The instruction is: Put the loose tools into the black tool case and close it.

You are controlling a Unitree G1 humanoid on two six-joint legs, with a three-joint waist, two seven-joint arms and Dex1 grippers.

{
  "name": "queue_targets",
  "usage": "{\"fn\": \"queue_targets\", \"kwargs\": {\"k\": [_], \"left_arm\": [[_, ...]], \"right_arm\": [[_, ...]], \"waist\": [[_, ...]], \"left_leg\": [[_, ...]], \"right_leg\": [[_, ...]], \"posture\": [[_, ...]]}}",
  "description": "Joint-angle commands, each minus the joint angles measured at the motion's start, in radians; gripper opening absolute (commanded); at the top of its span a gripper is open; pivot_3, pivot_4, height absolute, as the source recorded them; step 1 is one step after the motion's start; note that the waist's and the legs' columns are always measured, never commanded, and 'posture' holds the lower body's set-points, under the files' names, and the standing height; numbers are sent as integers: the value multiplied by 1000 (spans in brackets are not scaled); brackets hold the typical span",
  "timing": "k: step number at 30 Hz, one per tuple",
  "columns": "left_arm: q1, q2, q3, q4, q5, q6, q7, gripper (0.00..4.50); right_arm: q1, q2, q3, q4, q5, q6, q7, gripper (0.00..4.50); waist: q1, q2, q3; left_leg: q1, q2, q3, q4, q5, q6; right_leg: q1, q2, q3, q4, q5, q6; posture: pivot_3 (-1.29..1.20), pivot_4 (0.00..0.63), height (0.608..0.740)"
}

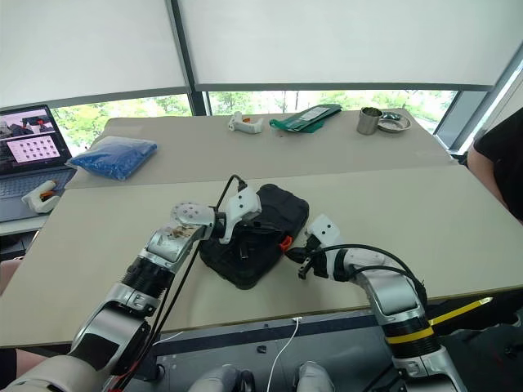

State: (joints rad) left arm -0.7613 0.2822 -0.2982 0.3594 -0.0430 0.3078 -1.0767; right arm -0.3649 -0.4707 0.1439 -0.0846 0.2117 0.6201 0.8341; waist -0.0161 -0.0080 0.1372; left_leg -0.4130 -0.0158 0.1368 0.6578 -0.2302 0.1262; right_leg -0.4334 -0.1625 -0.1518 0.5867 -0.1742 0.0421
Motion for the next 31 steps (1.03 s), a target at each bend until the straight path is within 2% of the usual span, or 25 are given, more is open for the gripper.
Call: {"fn": "queue_targets", "kwargs": {"k": [1, 4, 6, 7, 9, 10, 11, 13, 15, 17, 18, 20, 21, 25, 31], "left_arm": [[100, -1, -37, 67, 11, 25, 3, 72], [118, -5, 48, 18, -67, -38, -5, 72], [143, 17, 119, -43, -132, -119, -37, 72], [155, 31, 144, -69, -158, -152, -56, 618], [191, 75, 205, -139, -226, -184, -103, 1149], [206, 95, 231, -165, -251, -196, -112, 1620], [225, 133, 257, -196, -269, -191, -121, 2029], [273, 214, 315, -244, -282, -212, -125, 2697], [324, 283, 371, -268, -270, -211, -81, 3463], [392, 325, 446, -260, -240, -299, -14, 4350], [415, 336, 463, -260, -228, -329, 10, 4500], [517, 389, 502, -248, -180, -375, 47, 4500], [566, 407, 522, -242, -176, -403, 51, 4500], [706, 449, 568, -241, -179, -440, 69, 4500], [766, 436, 585, -293, -214, -444, 103, 4500]], "right_arm": [[-25, 11, -33, -76, 42, -105, 22, 0], [12, -54, -55, -119, 50, -113, 60, 0], [55, -110, -95, -163, 73, -122, 95, 0], [73, -131, -114, -181, 85, -126, 106, 0], [120, -169, -169, -213, 97, -162, 112, 591], [141, -183, -192, -220, 100, -181, 112, 851], [171, -204, -218, -222, 98, -215, 121, 1232], [219, -219, -281, -207, 93, -312, 122, 1838], [254, -233, -328, -167, 61, -463, 126, 2535], [295, -243, -362, -102, 52, -644, 170, 3318], [307, -242, -371, -79, 59, -697, 186, 3627], [323, -250, -390, -27, 78, -734, 209, 4357], [325, -256, -395, -2, 87, -743, 225, 4456], [312, -275, -396, 107, 84, -834, 268, 4456], [308, -290, -390, 198, 83, -902, 284, 4456]], "waist": [[0, 0, 0], [2, 2, 1], [5, 5, 4], [7, 5, 5], [12, 4, 8], [14, 5, 10], [18, 5, 12], [23, 5, 15], [28, 6, 20], [31, 7, 22], [35, 7, 22], [37, 7, 23], [37, 7, 23], [39, 8, 25], [56, 9, 27]], "left_leg": [[-1, 0, 0, 0, 0, 0], [-2, -1, 1, 0, -1, -1], [-3, -1, 1, 0, -2, -3], [-4, -1, 1, 0, -3, -4], [-4, -1, 1, 0, -5, -6], [-7, -1, 1, 0, -5, -8], [-9, -1, 1, 1, -2, -15], [-10, -2, 1, 1, -3, -16], [-11, -3, 1, 1, -4, -16], [-12, -4, 2, 1, -5, -15], [-13, -5, 2, 1, -5, -14], [-11, -7, 2, 2, -8, -10], [-11, -7, 2, 2, -9, -8], [-11, -9, 3, 2, -10, -6], [-11, -8, 3, 2, -10, -8]], "right_leg": [[-1, 0, 0, 0, 0, 0], [-3, 0, 0, 0, 5, 8], [-5, -1, 0, 0, 7, 8], [-5, -1, 0, 0, 8, 8], [-5, -1, 0, 0, 7, 6], [-6, -1, -1, 0, 7, 4], [-8, 0, -1, 0, 7, 3], [-8, 0, -2, 0, 9, -1], [-8, 0, -2, -2, 9, -2], [-7, 0, -2, -7, 8, -1], [-7, 0, -2, -9, 9, -1], [-6, -1, -2, -11, 8, -1], [-6, -1, -1, -12, 9, -1], [-7, -4, 1, -13, 9, -1], [-7, -4, 1, -12, 9, -2]], "posture": [[0, 150, 740], [0, 150, 740], [0, 150, 740], [0, 150, 740], [0, 150, 740], [0, 150, 740], [0, 150, 740], [0, 150, 740], [0, 150, 740], [0, 150, 740], [0, 150, 740], [0, 150, 740], [0, 150, 740], [0, 150, 740], [0, 150, 740]]}}
